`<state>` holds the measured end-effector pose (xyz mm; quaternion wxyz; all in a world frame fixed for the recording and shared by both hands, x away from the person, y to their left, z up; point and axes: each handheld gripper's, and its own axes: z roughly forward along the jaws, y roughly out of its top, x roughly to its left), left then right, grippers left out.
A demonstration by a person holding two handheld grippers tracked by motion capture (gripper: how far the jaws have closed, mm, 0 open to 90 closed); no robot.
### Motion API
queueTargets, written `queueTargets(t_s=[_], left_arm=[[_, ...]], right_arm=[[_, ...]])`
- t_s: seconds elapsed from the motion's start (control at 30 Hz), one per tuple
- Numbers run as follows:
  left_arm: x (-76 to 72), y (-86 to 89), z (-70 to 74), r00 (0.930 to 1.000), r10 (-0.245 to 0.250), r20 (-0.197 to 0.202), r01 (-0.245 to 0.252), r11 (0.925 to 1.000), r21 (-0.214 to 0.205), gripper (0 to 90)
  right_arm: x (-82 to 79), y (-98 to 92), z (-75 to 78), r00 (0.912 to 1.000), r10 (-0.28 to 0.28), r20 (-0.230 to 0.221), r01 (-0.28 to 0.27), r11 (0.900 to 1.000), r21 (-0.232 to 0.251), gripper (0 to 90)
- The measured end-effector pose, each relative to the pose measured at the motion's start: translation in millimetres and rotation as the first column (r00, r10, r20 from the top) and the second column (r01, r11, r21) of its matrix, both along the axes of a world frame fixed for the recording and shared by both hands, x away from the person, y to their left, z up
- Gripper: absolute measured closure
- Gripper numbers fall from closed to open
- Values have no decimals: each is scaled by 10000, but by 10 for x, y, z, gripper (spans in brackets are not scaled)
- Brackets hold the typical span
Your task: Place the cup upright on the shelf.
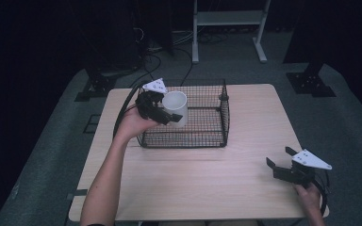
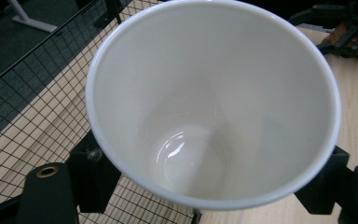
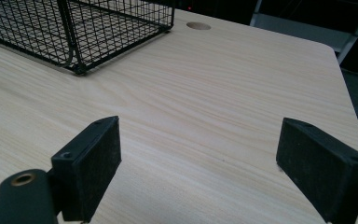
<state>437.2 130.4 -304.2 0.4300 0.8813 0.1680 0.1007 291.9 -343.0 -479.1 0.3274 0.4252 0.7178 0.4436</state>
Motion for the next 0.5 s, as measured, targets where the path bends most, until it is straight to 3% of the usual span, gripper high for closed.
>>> queueTargets(t_s=[0.5], left_arm=[[289,-45,-95,9998,-11,-219,10,10000,-71,218]], right_arm=[[-3,-6,1,10000,25,-8,-25,10000,91,131]])
